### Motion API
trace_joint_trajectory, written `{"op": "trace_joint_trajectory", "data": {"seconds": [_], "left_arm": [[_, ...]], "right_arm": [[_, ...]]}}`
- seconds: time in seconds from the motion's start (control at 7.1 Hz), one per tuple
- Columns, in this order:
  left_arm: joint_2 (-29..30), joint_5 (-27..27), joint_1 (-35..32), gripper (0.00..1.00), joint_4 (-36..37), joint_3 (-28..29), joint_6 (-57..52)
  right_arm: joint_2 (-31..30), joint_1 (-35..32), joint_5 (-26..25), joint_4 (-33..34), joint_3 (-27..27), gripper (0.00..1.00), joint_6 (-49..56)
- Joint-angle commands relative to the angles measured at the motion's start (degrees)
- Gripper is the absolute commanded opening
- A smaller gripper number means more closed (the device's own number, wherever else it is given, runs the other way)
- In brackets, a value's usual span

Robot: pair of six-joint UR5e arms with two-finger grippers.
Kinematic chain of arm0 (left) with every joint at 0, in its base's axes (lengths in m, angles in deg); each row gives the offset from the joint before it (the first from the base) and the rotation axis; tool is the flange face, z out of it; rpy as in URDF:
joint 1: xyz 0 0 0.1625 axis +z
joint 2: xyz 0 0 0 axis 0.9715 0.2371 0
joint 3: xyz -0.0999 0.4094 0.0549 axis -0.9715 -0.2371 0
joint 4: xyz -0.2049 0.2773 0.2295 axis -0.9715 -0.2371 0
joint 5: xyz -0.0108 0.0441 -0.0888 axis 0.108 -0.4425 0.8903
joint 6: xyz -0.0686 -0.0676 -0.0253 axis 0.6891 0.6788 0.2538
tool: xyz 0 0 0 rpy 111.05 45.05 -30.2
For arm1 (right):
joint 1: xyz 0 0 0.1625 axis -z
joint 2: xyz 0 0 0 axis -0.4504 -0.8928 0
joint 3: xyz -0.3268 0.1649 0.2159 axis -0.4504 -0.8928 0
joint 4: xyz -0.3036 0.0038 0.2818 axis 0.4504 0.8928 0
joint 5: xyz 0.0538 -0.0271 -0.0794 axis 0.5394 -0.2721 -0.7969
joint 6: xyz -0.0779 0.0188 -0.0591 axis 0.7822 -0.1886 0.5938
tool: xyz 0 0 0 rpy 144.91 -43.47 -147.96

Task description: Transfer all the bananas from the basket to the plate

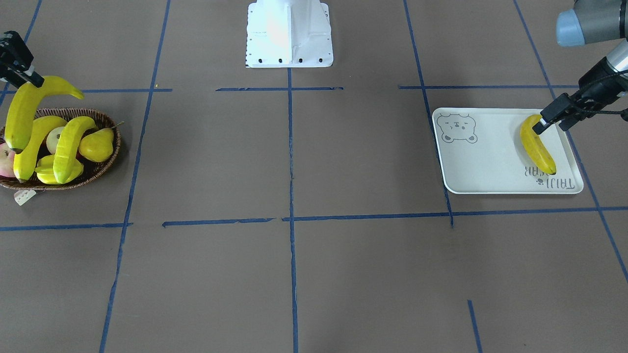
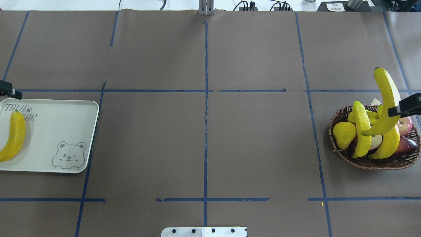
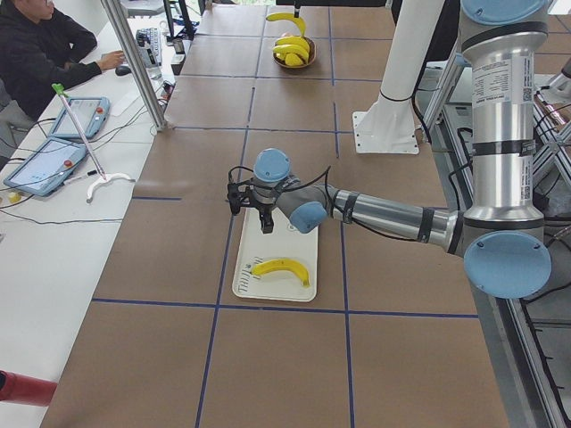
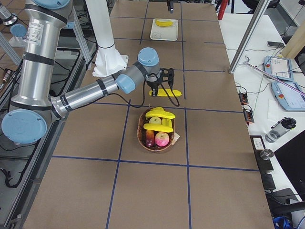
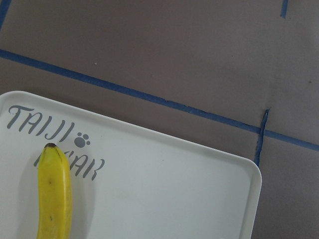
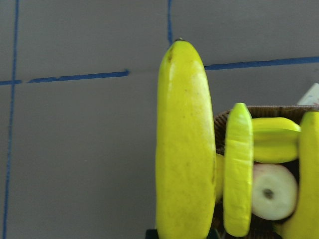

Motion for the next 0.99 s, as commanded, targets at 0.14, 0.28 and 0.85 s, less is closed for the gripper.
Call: {"op": "trace_joint_trajectory", "data": {"seconds": [0.14,0.28,0.85], "left_arm": [[12.9,-0.3,7.7,0.99,-0.7,0.0,17.3],[18.9,-0.3,11.0,0.99,-1.4,0.1,26.2],[34.6,-2.7,21.4,0.99,-5.8,-0.1,45.2]], "right_arm": [[20.2,17.1,-8.8,-0.2,-3.1,0.01,-21.0],[25.0,23.0,-13.8,-0.2,-3.3,0.01,-27.5],[33.8,33.3,-23.0,-0.6,-4.3,0.01,-33.3]]}}
